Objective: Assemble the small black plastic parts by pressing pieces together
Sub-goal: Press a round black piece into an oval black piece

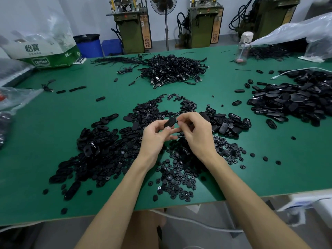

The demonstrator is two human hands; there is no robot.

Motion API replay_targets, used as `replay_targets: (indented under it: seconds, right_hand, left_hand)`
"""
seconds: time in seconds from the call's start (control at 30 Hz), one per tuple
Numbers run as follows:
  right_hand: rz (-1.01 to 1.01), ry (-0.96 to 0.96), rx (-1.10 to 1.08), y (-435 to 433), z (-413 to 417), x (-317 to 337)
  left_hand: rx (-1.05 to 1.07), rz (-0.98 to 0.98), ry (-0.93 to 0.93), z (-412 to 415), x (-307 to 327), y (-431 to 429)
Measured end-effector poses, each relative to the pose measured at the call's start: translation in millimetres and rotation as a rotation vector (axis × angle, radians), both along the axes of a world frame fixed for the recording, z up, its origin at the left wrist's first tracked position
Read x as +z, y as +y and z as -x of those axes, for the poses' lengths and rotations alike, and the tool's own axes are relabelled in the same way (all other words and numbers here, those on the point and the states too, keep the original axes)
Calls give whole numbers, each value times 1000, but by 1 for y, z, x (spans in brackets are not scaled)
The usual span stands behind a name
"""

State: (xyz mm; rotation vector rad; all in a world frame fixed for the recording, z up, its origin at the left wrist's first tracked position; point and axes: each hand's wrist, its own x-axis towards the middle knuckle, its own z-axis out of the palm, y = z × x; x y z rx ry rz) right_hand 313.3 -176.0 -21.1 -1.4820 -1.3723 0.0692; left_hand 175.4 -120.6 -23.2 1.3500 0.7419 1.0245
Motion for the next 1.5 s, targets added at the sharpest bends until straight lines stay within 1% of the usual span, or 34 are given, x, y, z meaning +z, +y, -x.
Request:
replay_targets:
  seconds: [0.1, 0.27, 0.57, 0.73, 0.87, 1.0, 1.2, 1.5]
  right_hand:
    - [-11, 18, -3, 0, 0, 0]
    - [4, -3, 26, 0, 1, 0]
    - [24, -51, 45, 1, 1, -3]
    - [-1, -44, 31, 2, -1, -4]
    - [1, 1, 6, 3, -2, -4]
    - [42, 62, 19, 4, -5, -4]
    - [65, 189, 42, 3, -6, -3]
    - [59, 144, 60, 1, -2, -1]
  left_hand:
    - [16, 6, -22, 0, -1, 1]
    - [29, -11, -28, 0, -5, 2]
    - [-19, -23, -59, 2, -3, 0]
    - [-41, -24, -65, 2, -2, -1]
    - [-29, -26, -70, 2, -3, 0]
    - [-8, -54, -29, 2, -5, 2]
    - [-33, -90, 43, 2, -7, 3]
    - [19, -132, 101, -1, -9, 3]
